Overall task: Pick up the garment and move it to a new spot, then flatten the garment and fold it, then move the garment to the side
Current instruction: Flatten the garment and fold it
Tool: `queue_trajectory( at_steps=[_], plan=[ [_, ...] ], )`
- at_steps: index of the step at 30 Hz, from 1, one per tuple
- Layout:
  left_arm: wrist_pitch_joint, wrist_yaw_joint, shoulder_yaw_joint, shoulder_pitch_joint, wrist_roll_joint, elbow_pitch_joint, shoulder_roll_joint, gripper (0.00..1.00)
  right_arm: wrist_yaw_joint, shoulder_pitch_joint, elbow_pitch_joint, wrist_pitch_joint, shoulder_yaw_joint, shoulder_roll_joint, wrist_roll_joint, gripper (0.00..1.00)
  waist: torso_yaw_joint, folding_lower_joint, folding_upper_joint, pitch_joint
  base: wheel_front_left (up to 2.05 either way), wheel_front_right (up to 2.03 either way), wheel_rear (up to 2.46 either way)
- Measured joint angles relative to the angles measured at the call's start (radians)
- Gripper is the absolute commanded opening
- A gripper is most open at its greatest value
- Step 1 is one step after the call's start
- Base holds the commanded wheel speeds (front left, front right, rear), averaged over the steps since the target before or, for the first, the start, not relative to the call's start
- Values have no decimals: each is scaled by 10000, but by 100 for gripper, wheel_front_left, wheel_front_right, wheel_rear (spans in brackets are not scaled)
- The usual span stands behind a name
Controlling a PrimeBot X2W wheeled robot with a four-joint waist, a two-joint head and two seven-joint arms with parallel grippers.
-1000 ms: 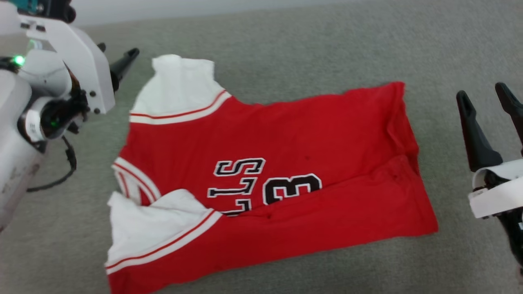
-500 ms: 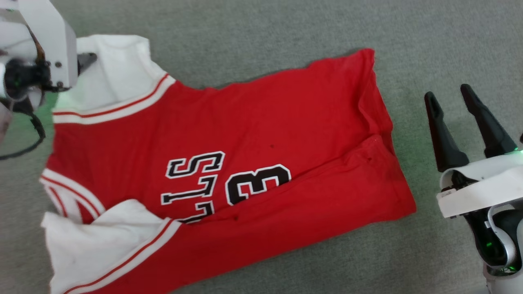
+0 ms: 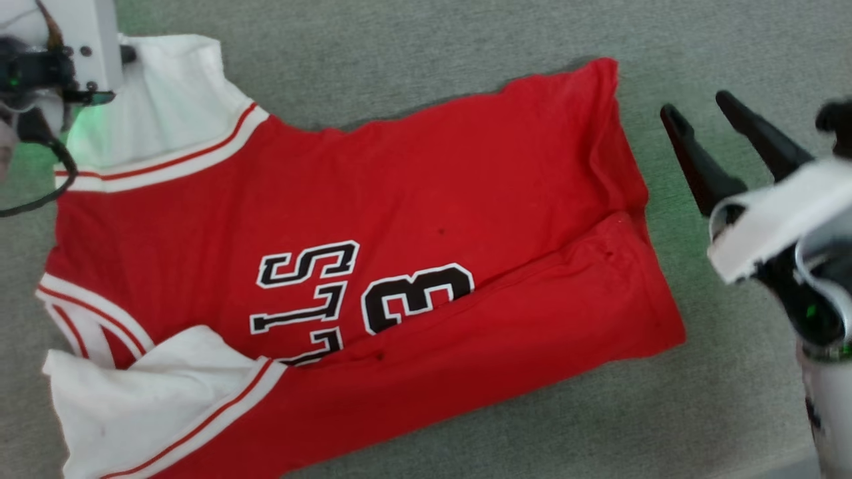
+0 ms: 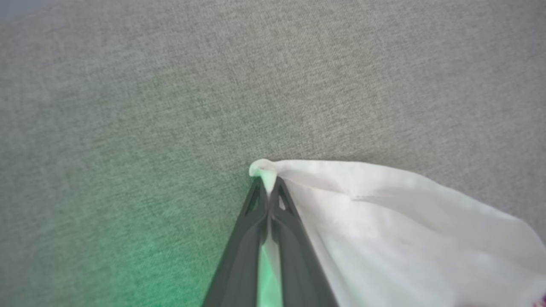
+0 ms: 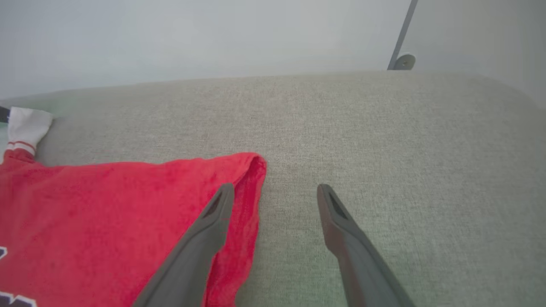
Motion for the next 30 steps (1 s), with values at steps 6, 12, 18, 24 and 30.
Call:
queue_trajectory(
  at_steps=[6,12,18,24,30],
  plan=[
    [-44,-100,-50,-220,2,307,-437,0,-2,-1791,1442,2207,372,-96,349,100,304,0,0,26,0,0,0],
    [-213,-274,-96,-430,17,531,-832,0,0,-3406,3285,3705,976,-109,307,100,636,0,0,106,0,0,0],
    [-431,-443,-142,-558,44,727,-1189,0,-6,-4557,4775,5444,1530,-161,368,0,941,0,0,160,0,0,0],
    [-779,-543,-182,-550,71,963,-1528,0,4,-4956,5365,5783,1655,-401,600,0,1213,0,0,76,0,0,0],
    [-1041,-719,-174,-439,-4,1099,-1733,0,6,-4992,5770,5415,1699,-625,771,0,1467,0,0,-286,0,0,0]
  ],
)
